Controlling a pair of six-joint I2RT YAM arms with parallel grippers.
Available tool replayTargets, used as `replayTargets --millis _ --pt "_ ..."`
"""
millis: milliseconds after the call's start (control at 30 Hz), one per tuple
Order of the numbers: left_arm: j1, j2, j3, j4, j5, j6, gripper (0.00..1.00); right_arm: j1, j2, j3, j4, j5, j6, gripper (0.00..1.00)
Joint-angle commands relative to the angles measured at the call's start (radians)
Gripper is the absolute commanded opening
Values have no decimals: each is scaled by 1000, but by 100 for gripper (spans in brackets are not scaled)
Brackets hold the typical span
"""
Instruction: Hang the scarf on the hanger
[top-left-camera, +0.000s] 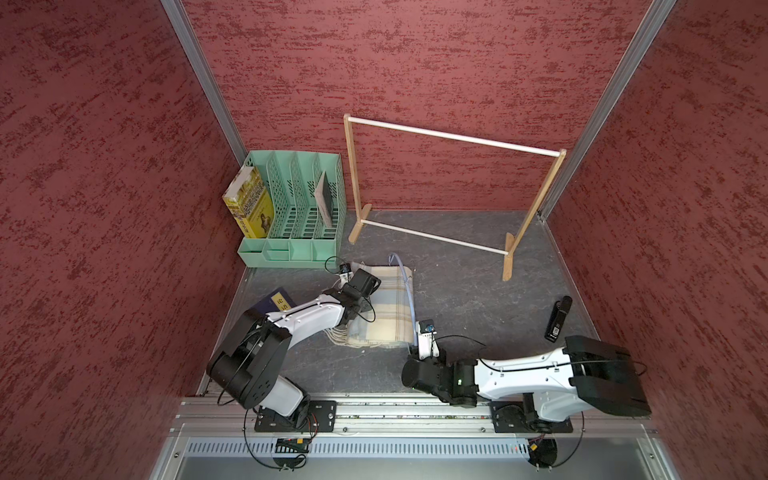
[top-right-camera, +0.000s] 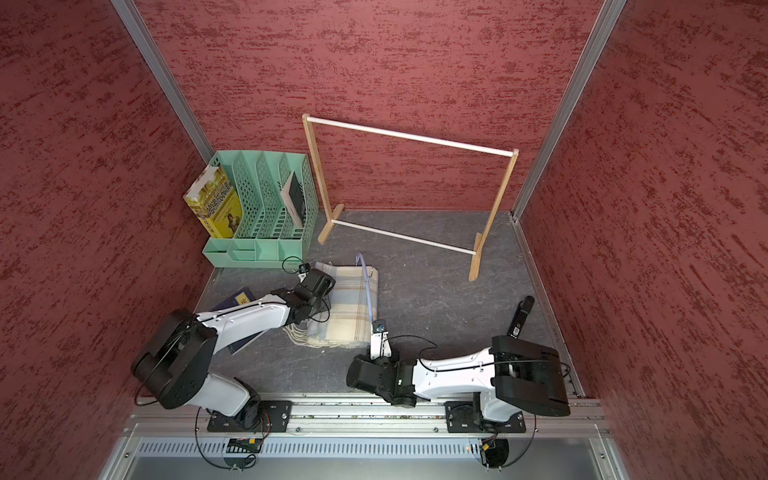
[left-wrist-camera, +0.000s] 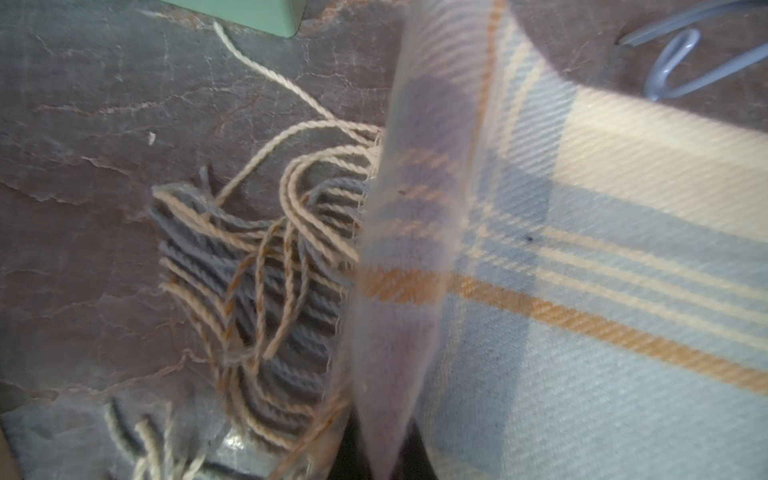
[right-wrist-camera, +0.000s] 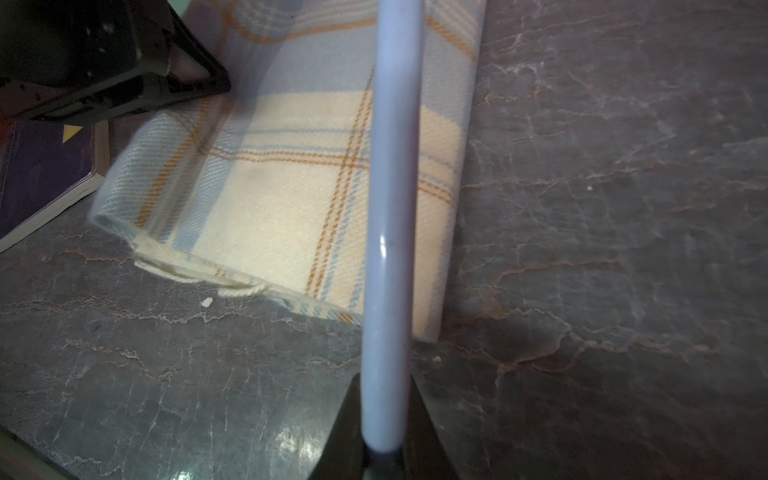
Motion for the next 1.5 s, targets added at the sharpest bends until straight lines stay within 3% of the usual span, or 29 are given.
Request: replayTargets --millis 0,267,900,1100,1133,1267,1333,1467 --pt "10 49 -12 25 -25 -12 0 -9 -46 -29 -59 81 86 0" --pt "-3 109 -17 31 -15 -50 0 -9 -96 -94 -150 141 265 0" --pt "-146 158 -3 21 -28 -157 0 -9 -95 -48 -311 331 347 0" --pt "-157 154 27 7 -11 -151 0 -8 -61 -19 -308 367 309 0" --pt "-158 152 32 8 -5 -146 5 -9 -57 -14 -308 375 302 0" --pt "-164 139 52 2 11 -119 55 -9 -54 -1 -317 406 281 0" --pt "-167 132 61 -11 4 -113 72 -9 -60 3 -330 420 277 0" --pt "-171 121 86 -34 -15 -96 78 -8 -87 10 -369 451 274 0"
